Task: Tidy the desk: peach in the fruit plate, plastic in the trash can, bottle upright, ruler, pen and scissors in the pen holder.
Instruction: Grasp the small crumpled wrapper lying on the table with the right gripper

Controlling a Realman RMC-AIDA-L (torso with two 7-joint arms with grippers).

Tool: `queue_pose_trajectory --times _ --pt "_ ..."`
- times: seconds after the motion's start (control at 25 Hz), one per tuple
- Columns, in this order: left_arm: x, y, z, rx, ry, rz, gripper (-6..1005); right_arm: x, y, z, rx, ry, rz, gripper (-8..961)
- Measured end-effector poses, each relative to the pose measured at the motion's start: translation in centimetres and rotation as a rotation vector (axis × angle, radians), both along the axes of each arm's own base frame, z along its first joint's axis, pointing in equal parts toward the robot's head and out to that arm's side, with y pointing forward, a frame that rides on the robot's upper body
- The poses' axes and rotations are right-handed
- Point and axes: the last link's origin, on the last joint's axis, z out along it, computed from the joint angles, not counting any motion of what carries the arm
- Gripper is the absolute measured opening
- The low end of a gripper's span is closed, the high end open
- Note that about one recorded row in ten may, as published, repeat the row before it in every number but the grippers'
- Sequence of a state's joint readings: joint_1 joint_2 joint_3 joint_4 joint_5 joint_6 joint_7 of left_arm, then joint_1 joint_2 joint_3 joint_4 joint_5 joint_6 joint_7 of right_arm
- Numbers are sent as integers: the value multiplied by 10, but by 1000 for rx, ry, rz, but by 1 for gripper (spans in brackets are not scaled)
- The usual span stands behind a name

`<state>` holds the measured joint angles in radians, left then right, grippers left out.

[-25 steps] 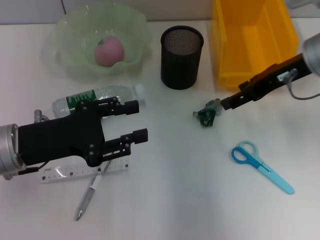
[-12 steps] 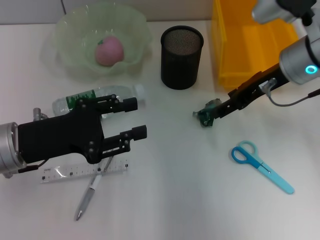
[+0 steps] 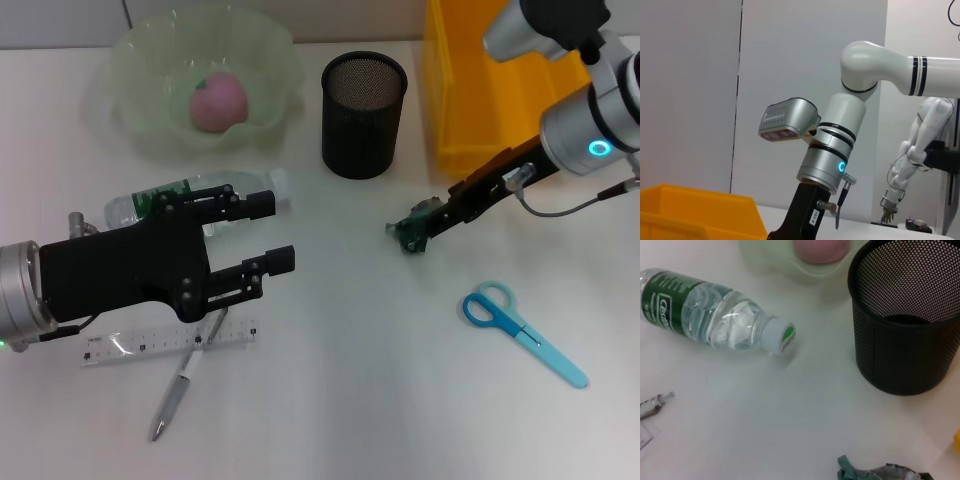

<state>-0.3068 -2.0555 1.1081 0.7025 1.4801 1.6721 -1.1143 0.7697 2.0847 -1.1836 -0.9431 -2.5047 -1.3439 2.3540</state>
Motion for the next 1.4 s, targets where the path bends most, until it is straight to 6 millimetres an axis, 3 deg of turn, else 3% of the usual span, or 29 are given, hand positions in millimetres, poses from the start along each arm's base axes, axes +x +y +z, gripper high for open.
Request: queue_pose_trajectory --times 0.32,1.04,1.4 --pt "1 2 0 5 1 0 576 1 2 -10 -5 -20 10 811" --pt "2 4 -1 9 5 1 577 0 4 -14 0 -26 16 804" --pt "0 3 -2 6 3 12 577 0 1 -18 -21 -42 27 629"
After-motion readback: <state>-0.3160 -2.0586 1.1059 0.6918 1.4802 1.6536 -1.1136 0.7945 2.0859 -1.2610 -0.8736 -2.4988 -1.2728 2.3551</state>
